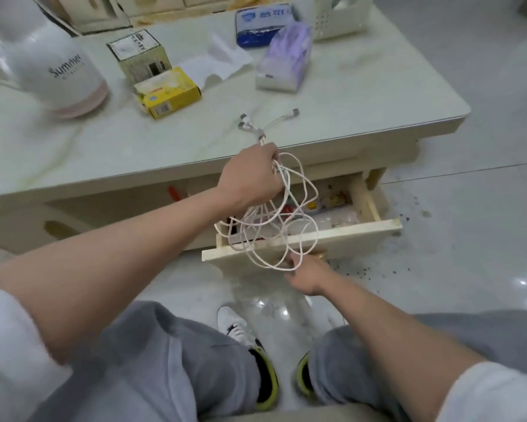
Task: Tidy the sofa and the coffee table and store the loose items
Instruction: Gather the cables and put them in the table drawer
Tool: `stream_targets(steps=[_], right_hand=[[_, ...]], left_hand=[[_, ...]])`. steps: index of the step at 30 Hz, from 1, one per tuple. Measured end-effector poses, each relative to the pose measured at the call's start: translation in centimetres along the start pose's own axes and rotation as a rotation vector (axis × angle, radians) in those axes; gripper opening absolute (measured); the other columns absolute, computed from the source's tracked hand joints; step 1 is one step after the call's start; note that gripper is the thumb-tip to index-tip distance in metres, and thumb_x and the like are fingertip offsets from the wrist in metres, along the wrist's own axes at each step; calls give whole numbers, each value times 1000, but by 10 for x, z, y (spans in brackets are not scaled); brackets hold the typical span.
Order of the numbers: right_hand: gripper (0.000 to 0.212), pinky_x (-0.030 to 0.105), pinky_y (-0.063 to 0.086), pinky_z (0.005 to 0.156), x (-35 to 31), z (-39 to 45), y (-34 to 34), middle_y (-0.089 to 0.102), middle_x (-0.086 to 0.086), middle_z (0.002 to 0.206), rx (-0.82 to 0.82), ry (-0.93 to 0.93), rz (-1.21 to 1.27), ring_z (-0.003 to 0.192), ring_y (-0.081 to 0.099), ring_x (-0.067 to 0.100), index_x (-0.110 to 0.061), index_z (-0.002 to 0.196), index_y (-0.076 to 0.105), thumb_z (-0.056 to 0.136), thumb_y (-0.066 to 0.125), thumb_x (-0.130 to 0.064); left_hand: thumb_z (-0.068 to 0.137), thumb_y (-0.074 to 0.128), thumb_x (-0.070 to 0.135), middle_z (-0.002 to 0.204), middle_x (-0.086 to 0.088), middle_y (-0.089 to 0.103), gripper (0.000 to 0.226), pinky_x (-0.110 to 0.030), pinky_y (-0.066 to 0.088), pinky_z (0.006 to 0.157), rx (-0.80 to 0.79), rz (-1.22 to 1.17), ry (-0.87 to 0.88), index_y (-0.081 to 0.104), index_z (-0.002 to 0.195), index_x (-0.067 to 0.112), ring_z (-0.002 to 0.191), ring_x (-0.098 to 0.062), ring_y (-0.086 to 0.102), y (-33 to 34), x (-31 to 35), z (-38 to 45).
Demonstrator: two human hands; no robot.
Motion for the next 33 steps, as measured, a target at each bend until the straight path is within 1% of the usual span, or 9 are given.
stream_targets(steps=[8, 11, 14, 18, 22, 24, 26, 28, 33], right_hand=[[43, 38, 50, 97, 3, -24, -25, 66, 3, 125, -211, -58, 66, 107, 63, 23, -22, 124, 66, 88, 57, -45], [45, 35, 50, 92, 4, -29, -26, 67, 4, 109, -351, -18, -3, 95, 63, 20, -13, 115, 68, 85, 67, -47], [61, 30, 55, 84, 2, -39, -58, 66, 4, 110, -543, 56, 323, 95, 65, 17, -8, 124, 63, 80, 77, -49], [104, 30, 62, 70, 7, -43, -124, 58, 10, 134, -239, -25, 663, 104, 67, 21, -11, 137, 49, 58, 80, -71], [129, 29, 60, 60, 3, -29, -118, 34, 2, 155, 85, -64, 838, 112, 61, 23, -33, 156, 10, 57, 89, -55], [109, 30, 60, 61, 7, -18, -96, 50, -8, 135, 176, -83, 881, 101, 66, 18, -32, 154, 21, 68, 88, -41], [56, 32, 60, 64, 20, -9, -83, 64, -8, 112, 262, -44, 874, 95, 69, 20, -25, 130, 53, 81, 81, -24], [16, 37, 59, 73, 34, -2, -78, 71, 3, 96, 260, 46, 861, 85, 68, 21, -20, 102, 68, 87, 74, -15], [5, 26, 43, 55, 70, 12, -84, 66, 2, 72, 461, 296, 692, 63, 59, 20, -15, 83, 69, 86, 72, -18]], left_hand=[[79, 56, 29, 76, 2, 65, 14, -31, 45, 57, -109, -86, -136, 60, 87, 19, 66, -19, 61, 10, -10, -19], [78, 55, 32, 74, 6, 64, 14, -30, 46, 56, -12, -192, -192, 58, 86, 21, 65, -16, 62, 19, -3, -18], [78, 55, 34, 82, 9, 62, 13, -27, 40, 56, 143, -262, -242, 55, 87, 25, 69, -9, 58, 27, 8, -17], [79, 56, 31, 94, 10, 62, 10, -22, 40, 63, 220, -413, -303, 55, 89, 29, 80, -3, 57, 37, 13, -17], [80, 63, 16, 86, 1, 72, 17, -20, 49, 57, 82, -743, -419, 62, 97, 19, 69, -8, 69, 56, 12, -22], [82, 67, 9, 90, -11, 74, 17, -33, 56, 70, -138, -886, -443, 65, 100, 8, 81, -21, 70, 68, 7, -24], [86, 69, 7, 105, -20, 70, 14, -46, 55, 90, -391, -1018, -472, 66, 99, 3, 95, -30, 67, 76, 1, -25], [89, 68, 8, 110, -19, 68, 9, -40, 57, 88, -592, -1083, -522, 66, 97, 7, 96, -27, 66, 83, -6, -27], [91, 55, -4, 113, -19, 59, 44, -41, 55, 71, -829, -967, -641, 50, 130, 15, 80, -22, 62, 111, -20, -18]])
Point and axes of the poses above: each hand's wrist, its own z-axis towards the middle knuckle, its own y-axis out of the palm, x = y × z, the point moved 1 cm from there along z, towards the middle knuckle
